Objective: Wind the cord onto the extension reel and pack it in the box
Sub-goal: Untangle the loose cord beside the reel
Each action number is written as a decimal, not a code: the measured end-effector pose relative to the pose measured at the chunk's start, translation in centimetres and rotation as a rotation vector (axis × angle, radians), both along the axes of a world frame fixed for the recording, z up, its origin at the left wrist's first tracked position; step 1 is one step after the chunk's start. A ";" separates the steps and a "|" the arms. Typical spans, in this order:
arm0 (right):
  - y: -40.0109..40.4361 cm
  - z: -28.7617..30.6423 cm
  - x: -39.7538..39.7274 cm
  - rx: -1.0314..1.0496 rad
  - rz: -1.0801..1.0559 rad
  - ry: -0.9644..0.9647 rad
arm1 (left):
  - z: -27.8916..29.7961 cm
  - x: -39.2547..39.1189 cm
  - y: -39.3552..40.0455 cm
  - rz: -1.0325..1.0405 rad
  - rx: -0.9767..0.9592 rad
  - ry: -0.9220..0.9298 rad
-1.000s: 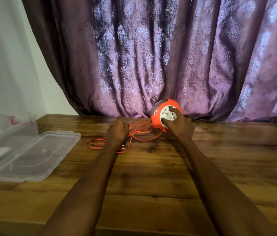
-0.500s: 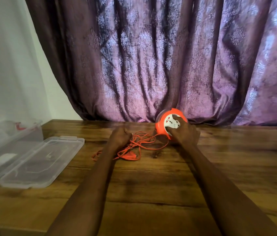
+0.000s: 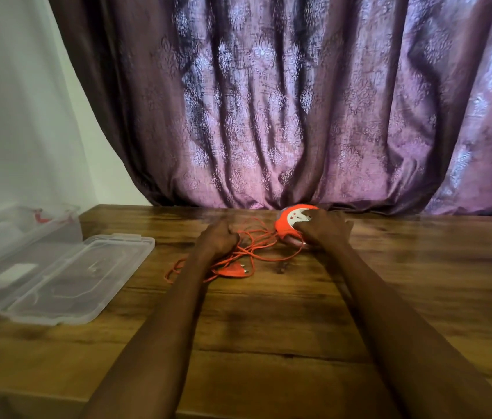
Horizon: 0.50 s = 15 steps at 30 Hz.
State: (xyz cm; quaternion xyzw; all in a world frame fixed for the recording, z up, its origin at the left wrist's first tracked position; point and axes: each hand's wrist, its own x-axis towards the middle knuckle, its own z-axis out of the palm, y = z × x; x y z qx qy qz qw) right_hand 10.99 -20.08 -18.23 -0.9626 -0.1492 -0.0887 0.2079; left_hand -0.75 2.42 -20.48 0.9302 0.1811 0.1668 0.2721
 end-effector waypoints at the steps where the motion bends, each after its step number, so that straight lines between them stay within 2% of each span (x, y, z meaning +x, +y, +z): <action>1: 0.0 0.1 0.0 -0.003 0.005 0.010 | 0.0 0.0 0.0 0.009 0.009 -0.006; 4: 0.0 0.2 -0.2 0.058 0.020 0.017 | -0.1 0.1 -0.1 0.020 -0.084 -0.071; 9: -0.2 -0.1 -1.4 0.304 0.055 -0.097 | -0.1 0.6 -1.1 -0.127 -0.625 -0.274; 11: -0.1 0.0 -1.8 0.405 0.055 -0.158 | 0.1 0.5 -1.3 -0.171 -0.686 -0.303; 15: 0.3 0.5 -2.4 0.492 0.054 -0.218 | 0.4 0.5 -1.3 -0.229 -0.661 -0.345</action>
